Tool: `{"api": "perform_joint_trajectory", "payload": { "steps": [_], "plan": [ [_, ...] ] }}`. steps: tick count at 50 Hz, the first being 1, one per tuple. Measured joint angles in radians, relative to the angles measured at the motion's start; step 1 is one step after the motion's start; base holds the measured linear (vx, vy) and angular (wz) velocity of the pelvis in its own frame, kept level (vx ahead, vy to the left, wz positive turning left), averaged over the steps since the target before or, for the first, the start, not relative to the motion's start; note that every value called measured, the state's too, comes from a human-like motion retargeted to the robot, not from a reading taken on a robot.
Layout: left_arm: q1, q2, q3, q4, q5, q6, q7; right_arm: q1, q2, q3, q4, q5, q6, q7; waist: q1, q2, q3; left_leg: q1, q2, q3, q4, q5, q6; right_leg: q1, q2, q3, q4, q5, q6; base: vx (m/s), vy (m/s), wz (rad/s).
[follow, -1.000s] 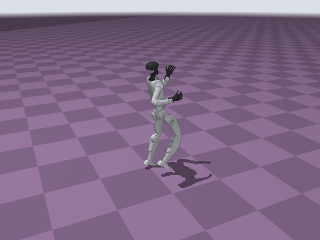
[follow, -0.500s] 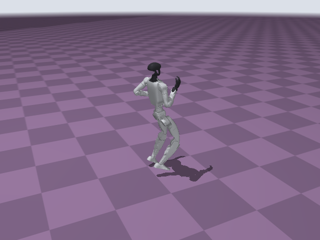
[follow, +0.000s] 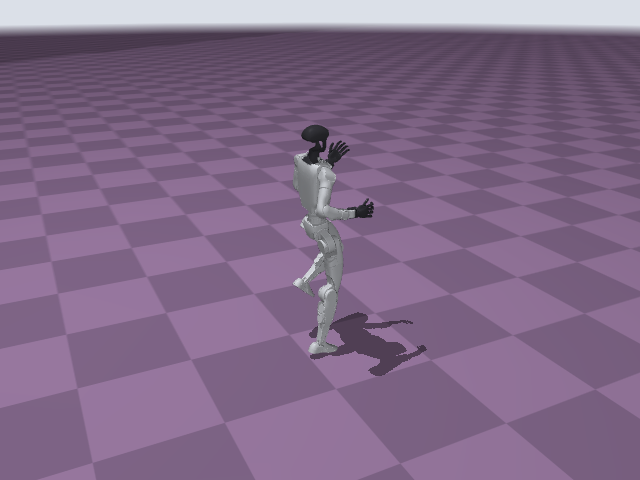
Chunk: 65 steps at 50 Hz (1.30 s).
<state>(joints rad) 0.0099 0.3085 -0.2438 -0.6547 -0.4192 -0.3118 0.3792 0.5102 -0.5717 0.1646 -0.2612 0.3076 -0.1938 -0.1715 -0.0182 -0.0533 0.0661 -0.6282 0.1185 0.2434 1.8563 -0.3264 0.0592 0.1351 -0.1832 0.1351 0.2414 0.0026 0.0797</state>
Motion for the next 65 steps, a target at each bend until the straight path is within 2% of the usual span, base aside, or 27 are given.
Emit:
{"api": "perform_joint_trajectory", "payload": {
  "steps": [3, 5, 7, 9, 13, 15, 17, 19, 20, 23, 25, 26, 30, 33, 35, 40, 42, 45, 47, 49, 52, 55, 58, 60, 62, 63, 65],
  "plan": [
    [0.19, 0.051, 0.08, 0.128, -0.018, -0.022, 0.067, -0.346, 0.075, 0.089, 0.207, -0.009, -0.042, -0.105, 0.121, 0.014, 0.098, -0.39, 0.068, -0.042, 0.469, -0.087, -0.099, -0.04, -0.002, 0.031, 0.055, -0.427, -0.121, -0.22, -0.1, -1.23],
    [0.347, 0.091, 0.138, 0.234, -0.081, -0.031, 0.07, -0.594, 0.102, 0.13, 0.236, -0.01, -0.059, -0.139, 0.182, 0.022, 0.189, -0.491, 0.114, -0.08, 0.568, -0.142, -0.156, -0.116, 0.033, 0.108, 0.219, -0.517, -0.186, -0.2, -0.09, -1.52],
    [0.501, 0.157, 0.128, 0.261, -0.104, -0.029, 0.05, -0.703, 0.156, 0.153, 0.165, 0.023, -0.056, -0.115, 0.169, 0.005, 0.165, -0.516, 0.129, -0.085, 0.515, -0.151, -0.079, -0.12, 0.036, 0.079, 0.201, -0.441, -0.16, 0.05, -0.06, 0.45],
    [0.606, 0.266, 0.07, 0.213, -0.097, -0.03, 0.054, -0.665, 0.215, 0.164, 0.068, 0.059, -0.046, -0.104, 0.162, -0.031, 0.076, -0.476, 0.061, -0.045, 0.358, -0.112, 0.007, -0.03, -0.005, -0.003, -0.033, -0.248, -0.102, 0.26, 0.02, 1.6],
    [0.789, 0.36, 0.08, 0.125, -0.115, 0.02, -0.029, -0.486, 0.233, 0.187, -0.068, 0.108, 0.002, 0.054, 0.249, -0.068, -0.05, -0.081, -0.025, 0.028, -0.212, 0.1, -0.034, 0.02, -0.025, -0.056, -0.201, 0.115, -0.022, 0.23, 0.07, -0.42],
    [0.852, 0.286, 0.094, 0.126, -0.127, 0.057, -0.046, -0.411, 0.209, 0.238, -0.101, 0.08, 0.019, 0.103, 0.249, 0.022, -0.035, 0.258, -0.009, -0.003, -0.602, 0.237, -0.116, 0.028, 0.044, -0.13, -0.037, 0.062, -0.11, 0.11, 0.08, -1.35],
    [0.796, 0.204, 0.06, 0.177, -0.059, 0.078, -0.002, -0.37, 0.193, 0.281, -0.079, 0.031, -0.007, 0.042, 0.174, 0.121, 0.001, 0.575, 0.041, -0.041, -1.035, 0.416, -0.182, -0.124, 0.12, -0.223, 0.484, -0.147, -0.209, 0.01, 0.08, -0.22],
    [0.633, 0.146, 0.018, 0.249, -0.018, 0.088, 0.027, -0.353, 0.189, 0.283, -0.032, -0.055, -0.019, -0.014, 0.102, 0.148, 0.001, 0.723, 0.054, -0.066, -1.363, 0.518, -0.194, -0.462, 0.135, -0.269, 1.11, -0.314, -0.209, -0.05, 0.05, 0.39],
    [0.531, 0.132, 0.01, 0.28, -0.025, 0.089, 0.037, -0.354, 0.194, 0.269, -0.007, -0.102, -0.014, -0.042, 0.071, 0.152, 0.01, 0.772, 0.054, -0.088, -1.478, 0.491, -0.189, -0.637, 0.138, -0.286, 1.393, -0.357, -0.162, -0.1, 0.06, 0.43],
    [0.195, 0.091, -0.043, 0.401, 0.068, 0.051, 0.051, -0.358, 0.207, 0.181, 0.068, -0.186, -0.044, -0.135, -0.032, 0.166, 0.077, 0.81, 0.087, -0.113, -1.547, 0.034, -0.15, -1.077, 0.138, -0.332, 1.954, -0.448, -0.046, -0.23, 0.09, 0.76],
    [-0.076, 0.117, -0.083, 0.455, 0.092, 0.027, 0.12, -0.344, 0.221, 0.118, 0.103, -0.131, -0.069, -0.214, -0.135, 0.137, 0.184, 0.75, 0.088, -0.181, -1.407, -0.145, -0.084, -1.242, 0.097, -0.339, 2.137, -0.49, 0.043, -0.3, 0.03, 1.65],
    [-0.209, 0.132, -0.11, 0.458, 0.159, 0.028, 0.139, -0.301, 0.212, 0.092, 0.088, -0.055, -0.099, -0.214, -0.138, 0.132, 0.194, 0.674, 0.09, -0.2, -1.301, -0.157, -0.07, -1.297, 0.099, -0.339, 2.141, -0.523, 0.011, -0.25, -0.01, 0.96],
    [-0.503, 0.104, -0.163, 0.339, 0.342, 0.044, 0.154, -0.016, 0.086, 0.015, -0.112, 0.111, -0.149, -0.077, -0.053, 0.164, 0.056, 0.678, 0.098, -0.114, -1.455, 0.076, -0.105, -1.332, 0.137, -0.351, 1.915, -0.421, -0.099, 0.11, -0.03, -0.88],
    [-0.426, 0.087, -0.12, 0.175, 0.292, 0.011, 0.188, 0.155, -0.039, -0.026, -0.215, 0.141, -0.122, 0.028, -0.211, 0.191, -0.015, 0.794, 0.097, -0.174, -1.711, 0.461, -0.216, -0.998, 0.084, -0.4, 1.535, -0.265, -0.06, 0.35, -0.07, 1.14],
    [-0.343, 0.062, -0.083, 0.11, 0.326, 0.024, 0.126, 0.248, -0.064, -0.065, -0.196, 0.097, -0.101, 0.075, -0.259, 0.182, -0.08, 0.738, 0.076, -0.175, -1.64, 0.531, -0.211, -0.761, 0.071, -0.4, 1.186, -0.164, -0.048, 0.19, -0.09, 1.69],
    [-0.14, 0.011, -0.064, 0.049, 0.126, 0.031, 0.023, 0.162, 0.034, -0.065, 0.073, -0.075, -0.018, 0.004, -0.103, 0.011, 0.01, 0.394, -0.029, -0.035, -0.551, 0.136, 0.008, -0.043, 0.086, -0.026, 0.178, 0.296, 0.128, 0.11, -0.1, 0.11],
    [-0.056, 0.029, -0.059, 0.095, 0.106, -0.016, 0.025, 0.015, 0.033, -0.001, 0.203, -0.047, 0.003, -0.044, -0.023, -0.047, -0.009, 0.063, -0.043, 0.013, -0.067, 0.021, 0.034, 0.029, 0.02, 0.078, 0.018, 0.184, 0.128, -0.05, -0.07, -0.28],
    [0.101, 0.099, 0.028, 0.187, 0.066, -0.038, 0.065, -0.26, 0.076, 0.039, 0.358, -0.06, -0.029, -0.134, 0.137, -0.056, 0.079, -0.379, 0.015, 0.028, 0.45, -0.076, -0.044, 0.046, -0.032, 0.078, 0.012, -0.349, -0.014, -0.13, -0.06, -1.23],
    [0.282, 0.148, 0.104, 0.278, -0.001, -0.051, 0.067, -0.475, 0.067, 0.051, 0.286, -0.017, -0.07, -0.193, 0.253, -0.023, 0.211, -0.475, 0.068, -0.008, 0.563, -0.147, -0.157, 0.022, -0.01, 0.169, 0.151, -0.492, -0.088, -0.16, -0.03, -2.52],
    [0.463, 0.195, 0.121, 0.347, -0.067, -0.05, 0.058, -0.63, 0.082, 0.055, 0.122, 0.04, -0.087, -0.18, 0.279, -0.015, 0.249, -0.504, 0.093, -0.038, 0.524, -0.172, -0.142, 0.014, 0.01, 0.202, 0.217, -0.463, -0.091, -0.01, 0.01, -0.66],
    [0.652, 0.326, 0.014, 0.349, -0.054, -0.041, 0.058, -0.595, 0.128, 0.047, -0.204, 0.08, -0.106, -0.188, 0.261, -0.063, 0.093, -0.483, 0.011, -0.011, 0.269, -0.1, 0.024, 0.119, -0.052, 0.068, -0.075, -0.163, -0.017, 0.27, 0.09, 1.77],
    [0.791, 0.443, 0.005, 0.286, -0.012, 0.014, -0.038, -0.466, 0.157, 0.037, -0.443, 0.104, -0.119, -0.111, 0.358, -0.082, -0.015, -0.187, -0.02, 0.014, -0.147, 0.03, 0.041, 0.128, -0.054, 0.035, -0.196, 0.155, 0.036, 0.25, 0.07, -0.29],
    [0.896, 0.372, 0.069, 0.267, -0.006, 0.087, -0.099, -0.37, 0.172, 0.073, -0.439, 0.116, -0.112, -0.078, 0.338, 0.084, 0.026, 0.36, 0.033, -0.062, -0.716, 0.295, -0.114, 0.086, 0.098, -0.11, 0.148, 0.024, -0.11, 0.14, 0.08, -1.17],
    [0.836, 0.285, 0.046, 0.306, 0.025, 0.112, -0.076, -0.32, 0.173, 0.117, -0.337, 0.051, -0.095, -0.089, 0.257, 0.145, 0.044, 0.631, 0.046, -0.101, -1.125, 0.518, -0.2, -0.171, 0.128, -0.259, 0.744, -0.203, -0.205, 0.03, 0.1, -0.02],
    [0.678, 0.231, 0.025, 0.366, 0.041, 0.122, -0.023, -0.3, 0.166, 0.153, -0.204, -0.035, -0.059, -0.092, 0.193, 0.105, -0.008, 0.689, 0.005, -0.137, -1.391, 0.61, -0.207, -0.608, 0.076, -0.313, 1.333, -0.327, -0.194, -0.02, 0.08, 0.18],
    [0.599, 0.206, 0.016, 0.394, 0.073, 0.118, -0.021, -0.277, 0.156, 0.154, -0.147, -0.087, -0.055, -0.093, 0.151, 0.116, -0.01, 0.742, 0.009, -0.166, -1.493, 0.558, -0.237, -0.759, 0.078, -0.339, 1.531, -0.371, -0.191, -0.05, 0.12, 0.68],
    [0.408, 0.146, -0.019, 0.465, 0.127, 0.087, 0.004, -0.243, 0.141, 0.148, -0.032, -0.191, -0.061, -0.119, 0.049, 0.125, 0.011, 0.805, 0.016, -0.202, -1.595, 0.252, -0.224, -1.048, 0.053, -0.361, 1.854, -0.418, -0.101, -0.09, 0.16, 1.52]
  ]
}}
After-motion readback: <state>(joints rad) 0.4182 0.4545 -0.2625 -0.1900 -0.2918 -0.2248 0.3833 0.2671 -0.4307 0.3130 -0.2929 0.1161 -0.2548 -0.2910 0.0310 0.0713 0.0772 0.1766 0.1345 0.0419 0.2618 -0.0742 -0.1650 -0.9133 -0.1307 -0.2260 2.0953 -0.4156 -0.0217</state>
